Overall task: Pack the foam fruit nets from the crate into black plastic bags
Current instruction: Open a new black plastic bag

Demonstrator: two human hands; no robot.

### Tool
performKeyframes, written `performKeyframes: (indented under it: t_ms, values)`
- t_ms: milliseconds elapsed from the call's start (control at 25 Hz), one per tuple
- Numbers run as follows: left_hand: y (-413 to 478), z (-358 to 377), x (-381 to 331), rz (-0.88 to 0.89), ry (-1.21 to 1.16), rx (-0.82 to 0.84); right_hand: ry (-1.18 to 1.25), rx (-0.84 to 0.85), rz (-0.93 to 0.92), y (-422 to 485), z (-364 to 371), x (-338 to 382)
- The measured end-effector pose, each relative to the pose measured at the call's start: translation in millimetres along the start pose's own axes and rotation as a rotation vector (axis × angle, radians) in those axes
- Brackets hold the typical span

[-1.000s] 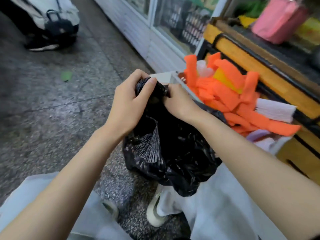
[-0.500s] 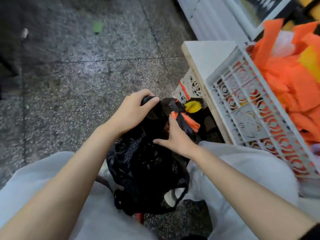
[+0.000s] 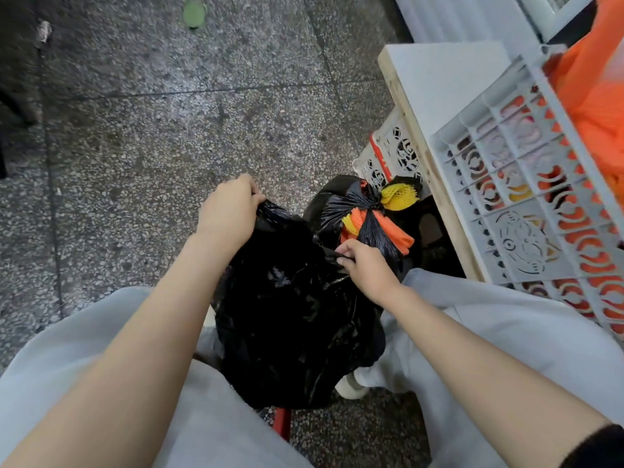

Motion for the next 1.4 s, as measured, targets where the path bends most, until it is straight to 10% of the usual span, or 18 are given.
performKeyframes:
  t_ms: [240, 520, 760, 1040, 1400]
  values:
    - [-2.3, 27.6, 3.0, 0.049, -0.057, 0.346, -0.228, 0.071, -0.069, -0.3, 2.8, -8.7]
    - [-20.1, 33.7, -40.1, 0.071, -0.260, 0.163, -0.126, -0.065, -0.050, -19.7, -21.7, -31.7]
    - [-35.5, 48.0, -36.8, 0.191, -0.162, 0.329, 0.088, -0.059, -0.023, -34.7, -36.6, -47.3]
    - [-28.2, 28.1, -41.5, 0.047, -0.363, -0.034, -0.013, -0.181, -0.068, -5.7, -63.0, -54.5]
    - [-2.3, 38.6, -49.7, 0.000, -0.389, -0.100, -0.321, 0.026, 0.069, 86.1, -54.4, -48.4]
Point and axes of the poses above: each hand's wrist, its own y-axis towards the middle knuckle, its own z-axis out of the palm, x = y × z, the point moved 1 cm from there along y, towards the middle knuckle, and after that the axes turned 4 degrees about -y, right-handed, at the moved point
